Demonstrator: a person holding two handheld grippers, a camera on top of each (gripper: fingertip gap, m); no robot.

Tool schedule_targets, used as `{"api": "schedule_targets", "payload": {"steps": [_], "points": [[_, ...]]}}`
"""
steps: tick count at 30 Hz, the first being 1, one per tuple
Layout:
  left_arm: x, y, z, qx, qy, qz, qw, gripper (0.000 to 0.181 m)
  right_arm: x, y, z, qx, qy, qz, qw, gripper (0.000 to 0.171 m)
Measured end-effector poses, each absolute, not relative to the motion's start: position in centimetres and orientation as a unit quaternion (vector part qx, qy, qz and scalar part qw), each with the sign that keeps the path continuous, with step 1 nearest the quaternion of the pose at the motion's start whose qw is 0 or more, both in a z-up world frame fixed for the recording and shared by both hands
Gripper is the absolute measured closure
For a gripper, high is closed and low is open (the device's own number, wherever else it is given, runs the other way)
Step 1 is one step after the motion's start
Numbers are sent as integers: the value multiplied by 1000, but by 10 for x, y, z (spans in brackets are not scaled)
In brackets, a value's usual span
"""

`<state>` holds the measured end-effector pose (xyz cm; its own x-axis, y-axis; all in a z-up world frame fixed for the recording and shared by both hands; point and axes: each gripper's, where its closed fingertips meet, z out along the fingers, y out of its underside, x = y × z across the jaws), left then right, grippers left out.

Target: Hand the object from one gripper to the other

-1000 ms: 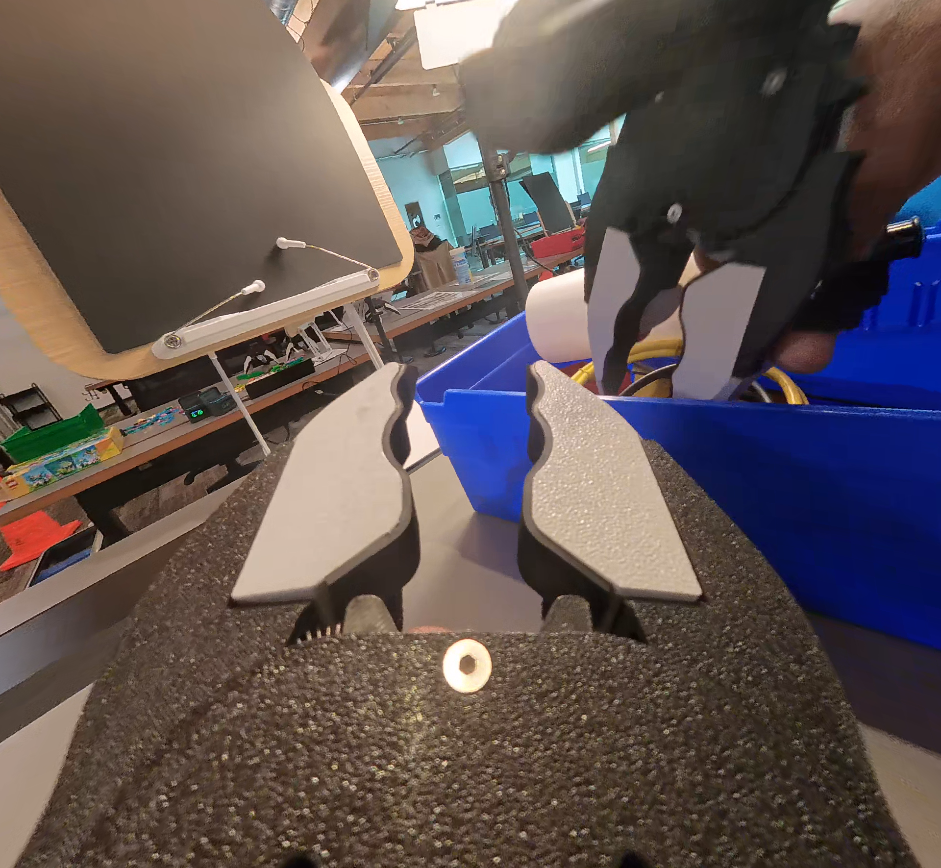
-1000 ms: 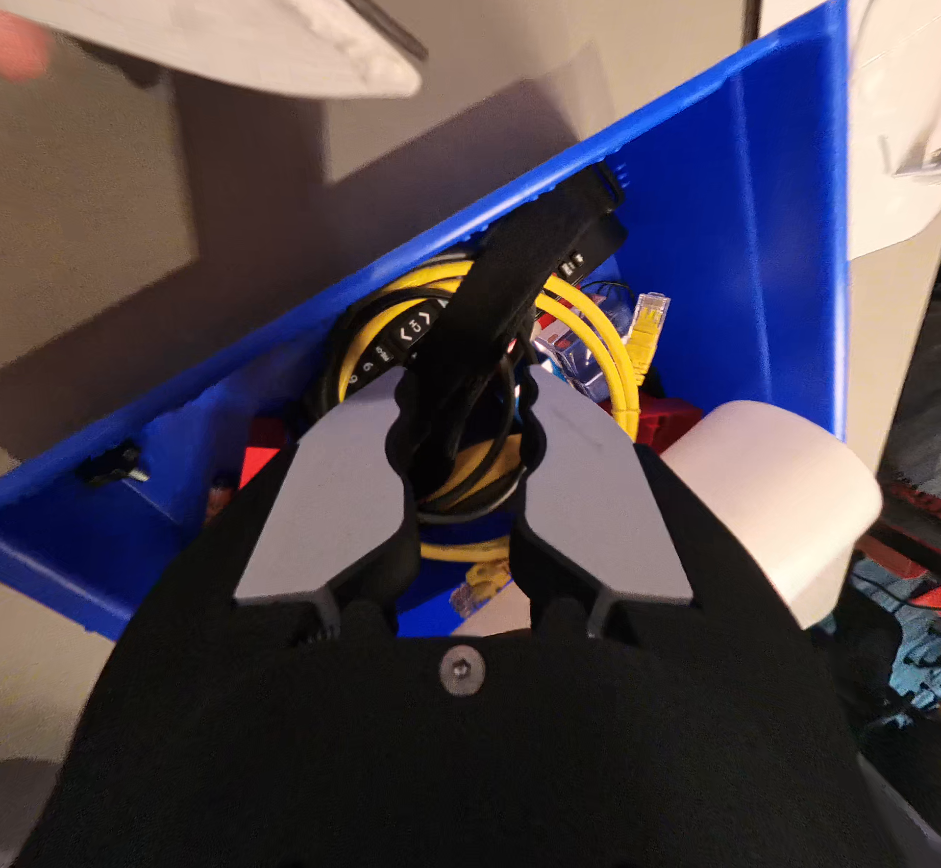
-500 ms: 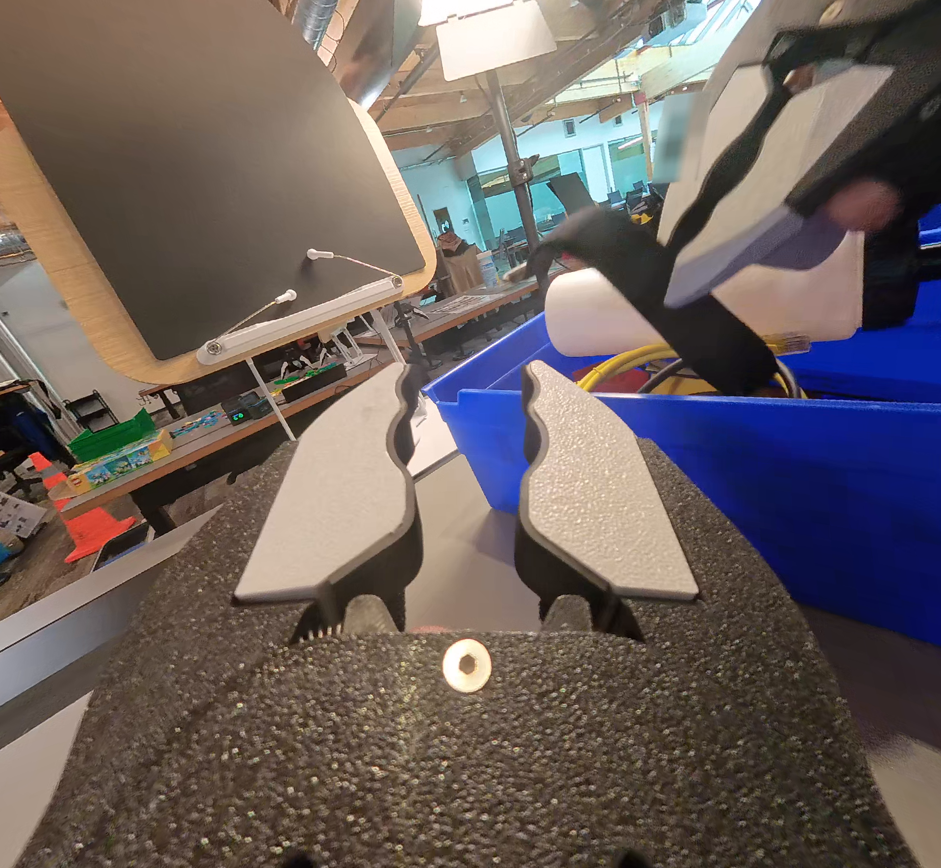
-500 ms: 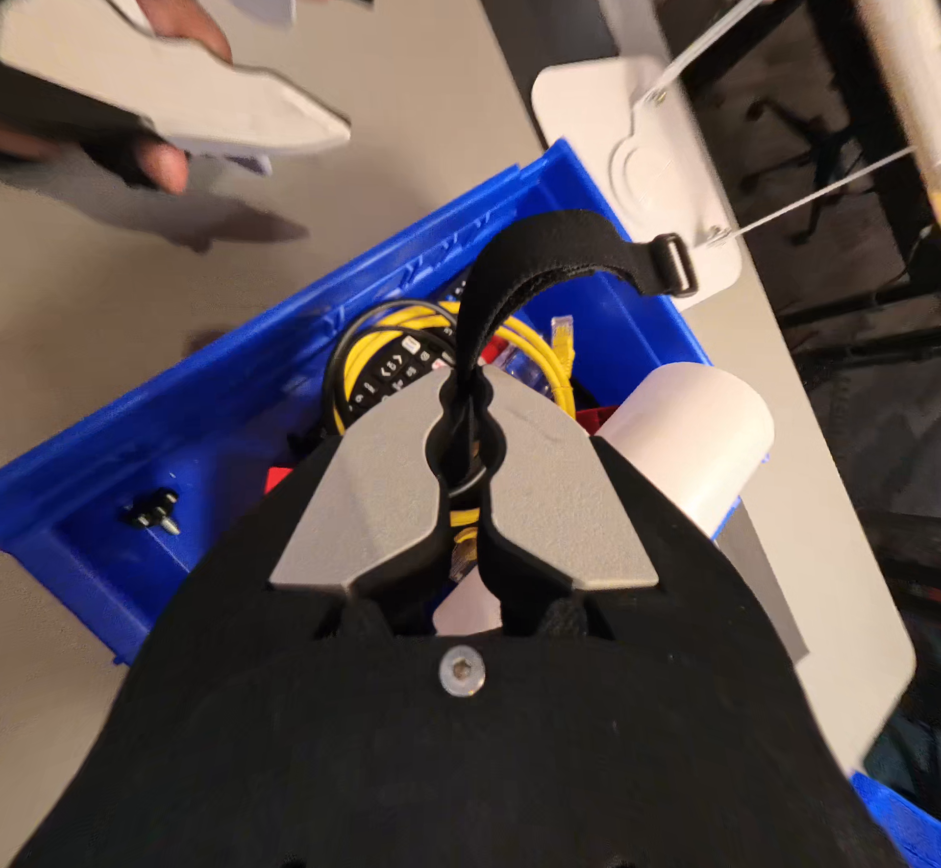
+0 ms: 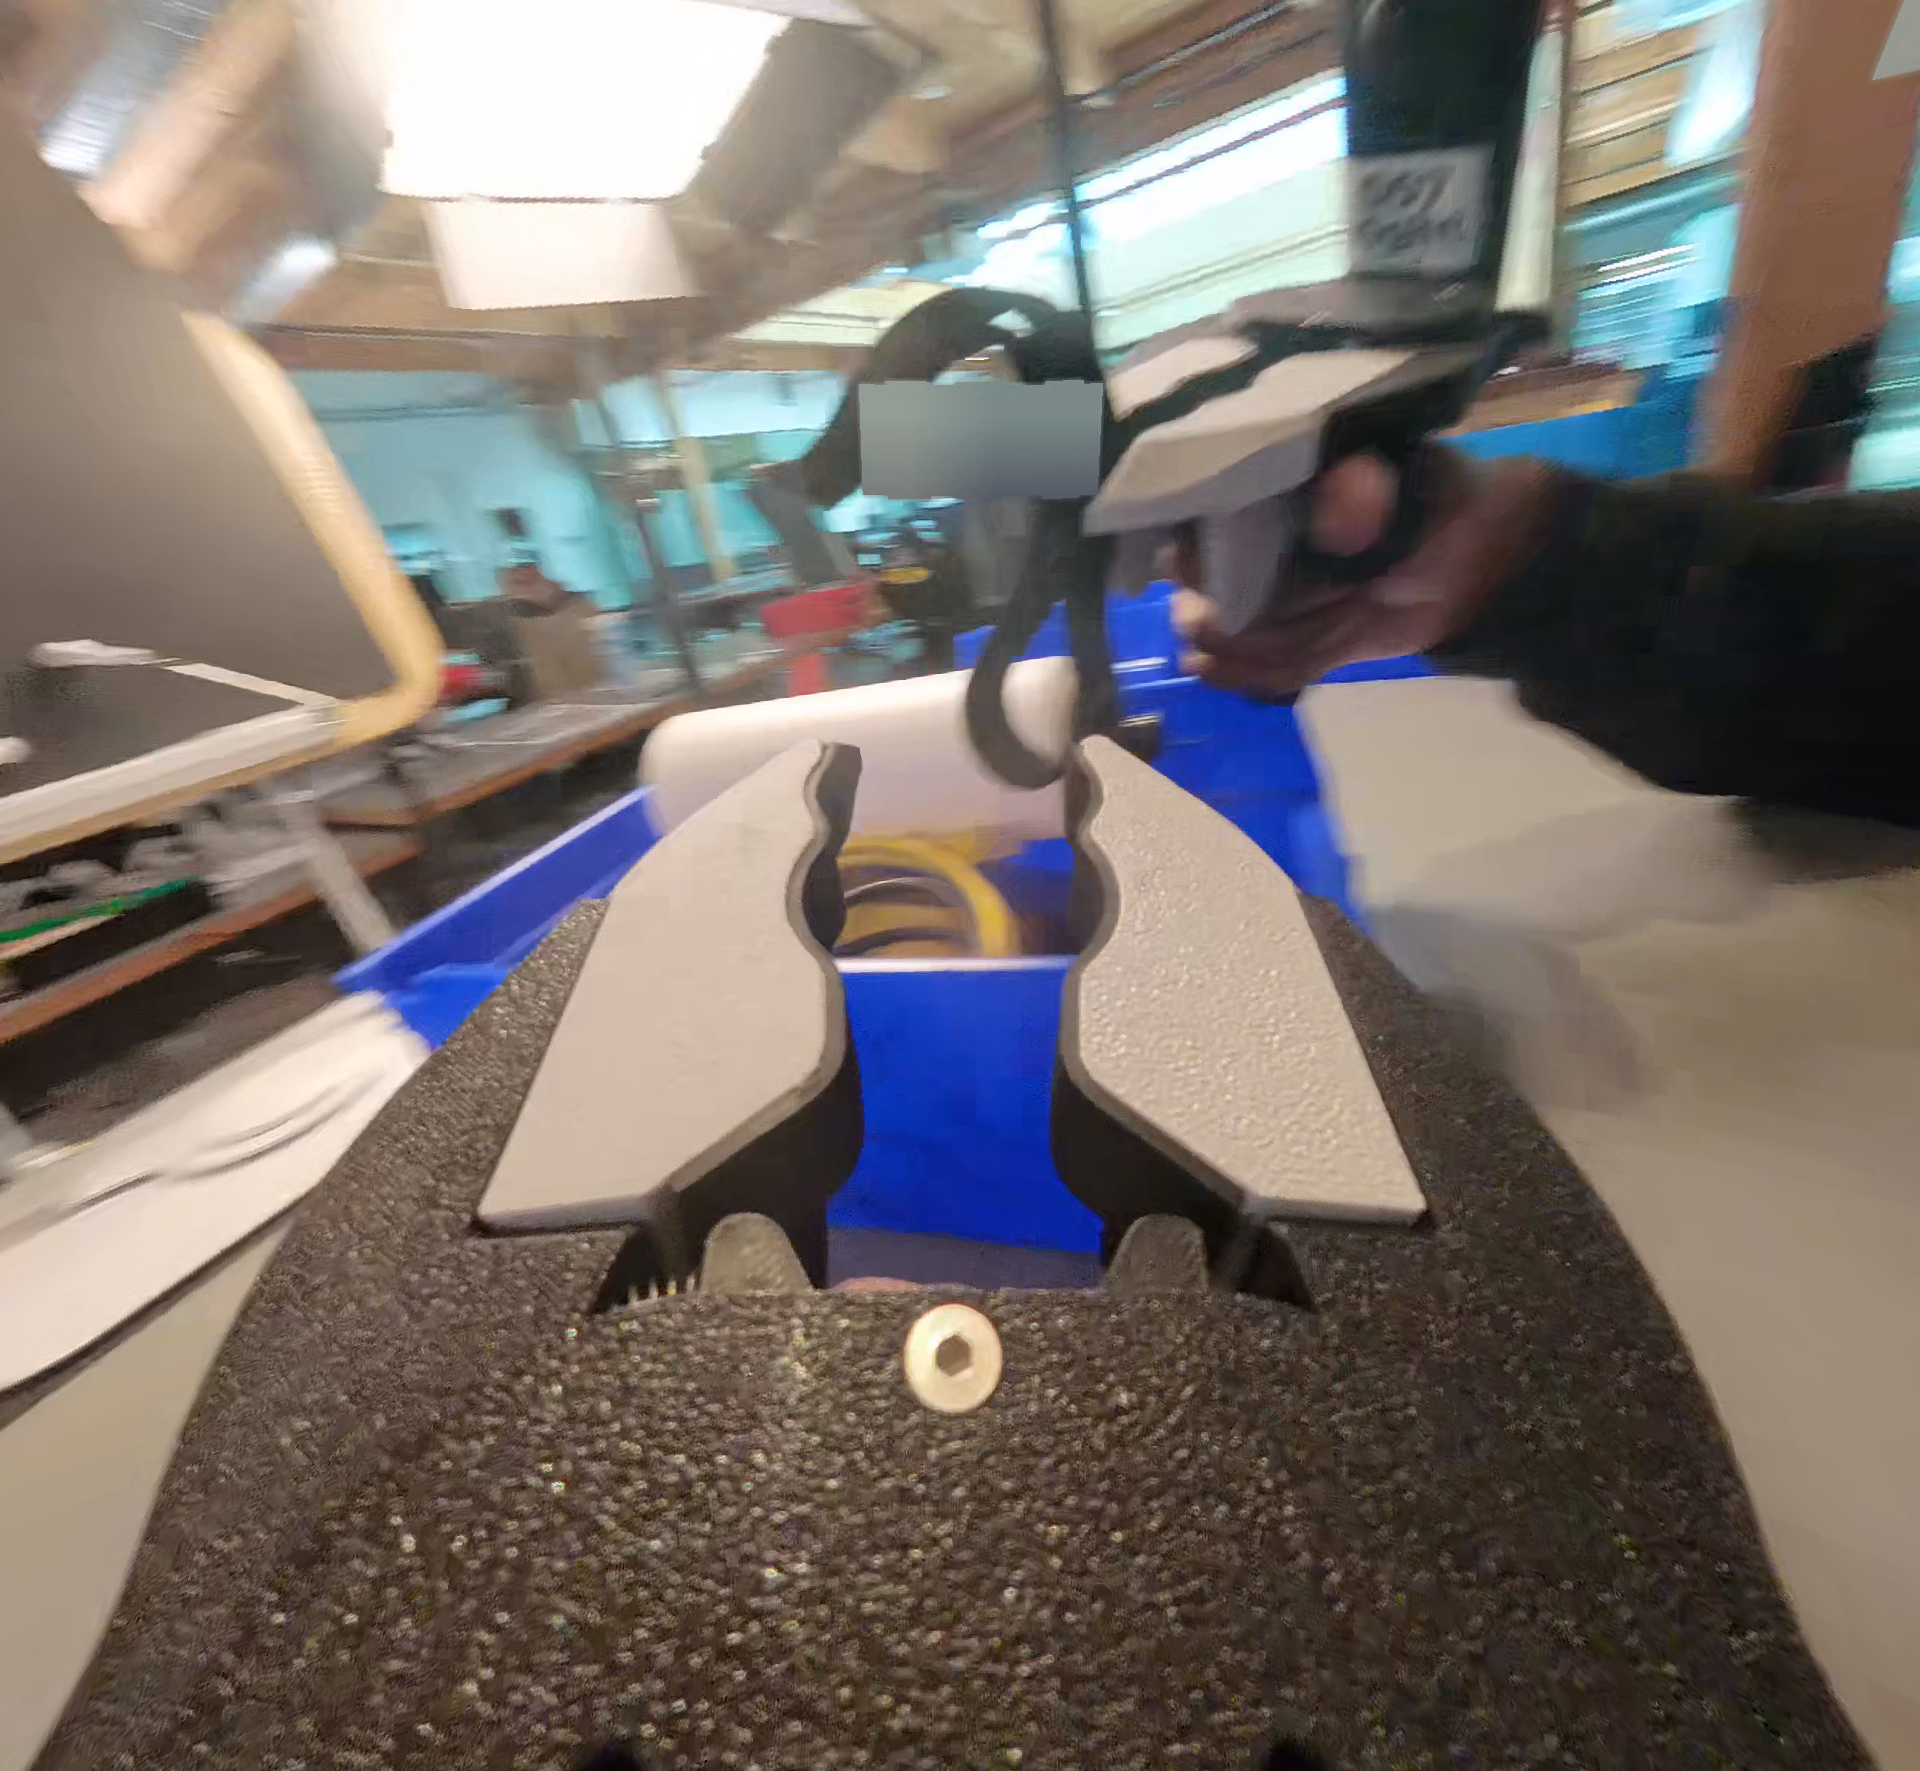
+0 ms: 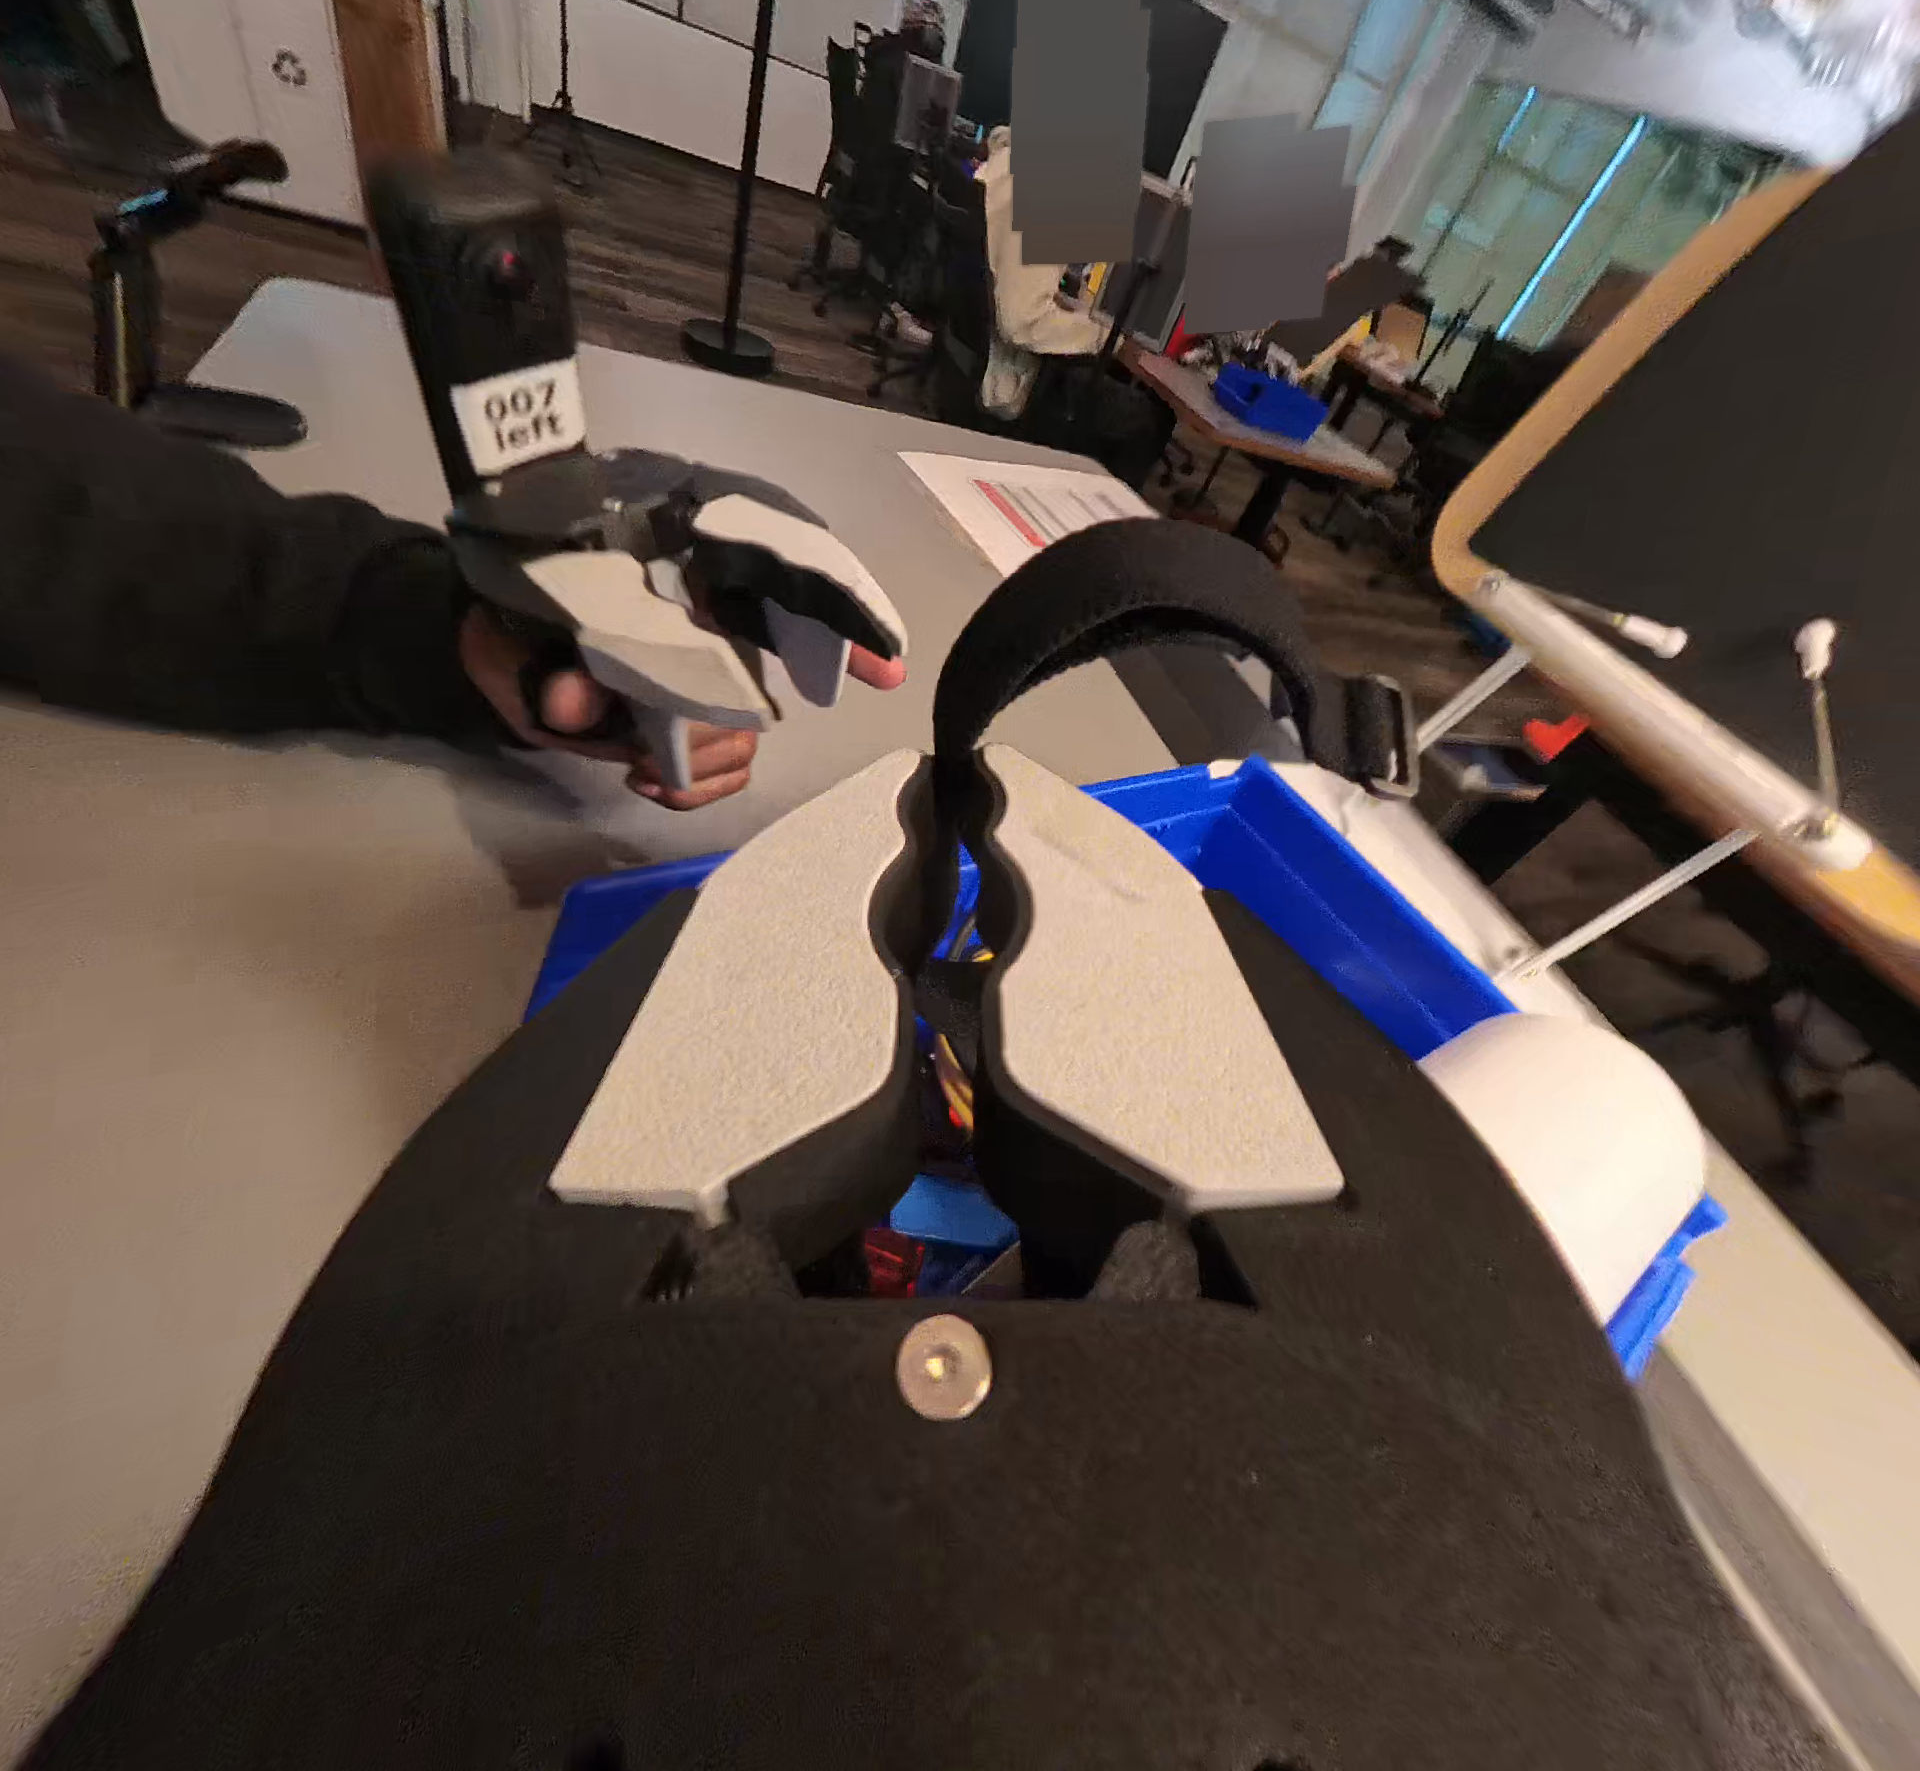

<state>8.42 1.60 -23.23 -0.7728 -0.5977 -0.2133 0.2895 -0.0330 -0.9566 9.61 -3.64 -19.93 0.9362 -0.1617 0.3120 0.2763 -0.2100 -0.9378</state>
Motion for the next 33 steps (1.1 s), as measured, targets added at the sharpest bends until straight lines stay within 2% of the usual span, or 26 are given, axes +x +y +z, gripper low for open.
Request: {"api": "schedule_targets", "payload": {"steps": [2,4,12,14,20,23,28,30,33], "points": [[54,-6,-227,-95,641,-721,244,139,76,-42,-201,-741,-87,-213,630,166],[29,-21,-222,-83,646,-727,218,139,55,-47,-205,-733,-118,-241,625,166],[-19,-65,-218,-118,656,-705,242,138,-18,-54,-251,-742,-208,-332,544,166],[-29,-73,-222,-114,659,-705,236,151,-27,-55,-260,-739,-216,-358,529,167],[-53,-84,-222,-65,670,-690,267,170,-37,-58,-259,-734,-189,-367,539,166],[-58,-79,-216,-53,663,-685,299,174,-35,-60,-255,-743,-154,-344,553,163],[-59,-68,-206,-41,641,-682,350,174,-25,-61,-255,-755,-112,-338,550,145],[-60,-60,-193,-61,608,-718,335,174,-25,-62,-249,-743,-117,-353,556,141],[-52,-35,-171,-143,513,-809,250,174,-37,-59,-233,-707,-128,-355,598,136]]}}
